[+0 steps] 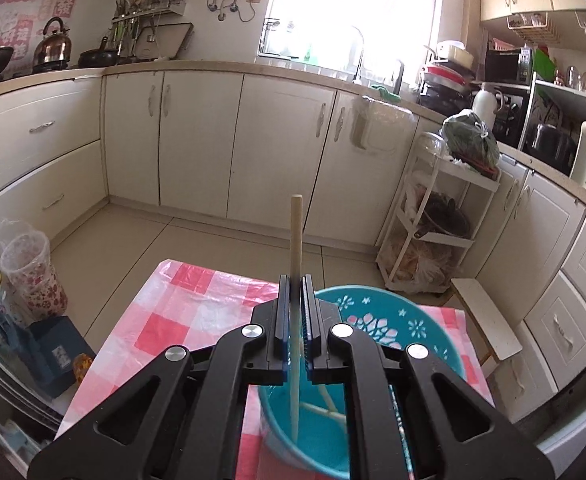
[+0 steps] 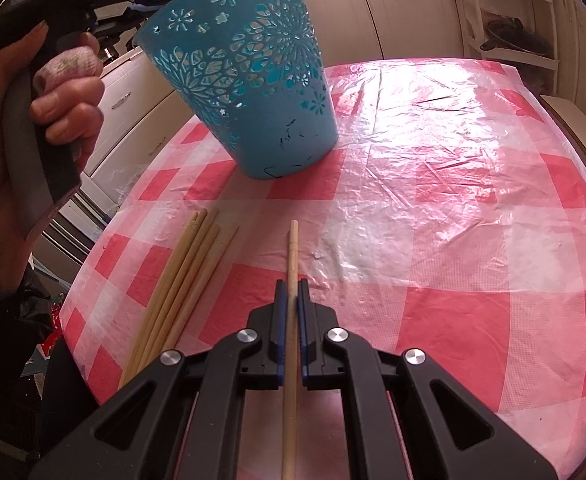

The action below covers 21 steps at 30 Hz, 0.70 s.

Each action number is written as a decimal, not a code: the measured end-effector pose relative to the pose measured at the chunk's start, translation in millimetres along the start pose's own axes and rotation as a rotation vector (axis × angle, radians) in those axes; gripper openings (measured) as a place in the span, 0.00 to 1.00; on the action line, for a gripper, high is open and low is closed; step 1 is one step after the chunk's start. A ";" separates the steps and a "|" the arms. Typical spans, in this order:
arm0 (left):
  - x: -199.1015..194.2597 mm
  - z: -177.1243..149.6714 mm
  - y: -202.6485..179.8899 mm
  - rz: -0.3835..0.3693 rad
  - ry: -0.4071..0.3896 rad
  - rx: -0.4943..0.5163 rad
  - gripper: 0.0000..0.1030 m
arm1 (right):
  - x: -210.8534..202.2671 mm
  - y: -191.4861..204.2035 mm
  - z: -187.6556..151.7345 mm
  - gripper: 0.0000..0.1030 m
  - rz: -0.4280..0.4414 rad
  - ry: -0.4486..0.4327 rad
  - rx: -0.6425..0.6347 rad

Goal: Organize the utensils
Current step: 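Drop the chopstick into the basket with the left tool while the right tool grasps a chopstick, then withdraw the open left tool from the basket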

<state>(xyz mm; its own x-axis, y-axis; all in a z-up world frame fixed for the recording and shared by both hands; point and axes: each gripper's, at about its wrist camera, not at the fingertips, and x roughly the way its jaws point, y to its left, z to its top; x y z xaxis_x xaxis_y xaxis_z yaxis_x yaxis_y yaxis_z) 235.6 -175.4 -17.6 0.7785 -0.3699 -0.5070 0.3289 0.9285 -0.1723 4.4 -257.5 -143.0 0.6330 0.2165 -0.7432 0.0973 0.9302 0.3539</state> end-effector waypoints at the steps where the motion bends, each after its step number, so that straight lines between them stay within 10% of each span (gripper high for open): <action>1: -4.3 -2.7 1.0 0.005 0.007 0.010 0.14 | 0.1 -0.4 0.0 0.06 0.001 -0.001 0.001; 4: -31.9 -15.5 7.8 0.055 -0.009 0.048 0.50 | 0.2 -1.2 -0.1 0.06 0.005 -0.002 0.005; 7: -66.0 -29.9 19.5 0.102 -0.038 0.084 0.65 | -0.6 -1.1 -0.3 0.08 0.008 -0.004 0.002; 21: -135.9 -101.3 71.7 0.242 0.125 0.169 0.79 | 2.9 27.1 -0.4 0.19 -0.152 0.030 -0.138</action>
<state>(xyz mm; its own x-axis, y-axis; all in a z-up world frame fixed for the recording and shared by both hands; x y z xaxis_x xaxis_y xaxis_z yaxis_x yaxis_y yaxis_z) 99.2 -55.3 -46.6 0.7768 -0.1221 -0.6178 0.2343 0.9666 0.1036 8.6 -231.6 -135.8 0.5953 0.0772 -0.7998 0.0827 0.9842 0.1566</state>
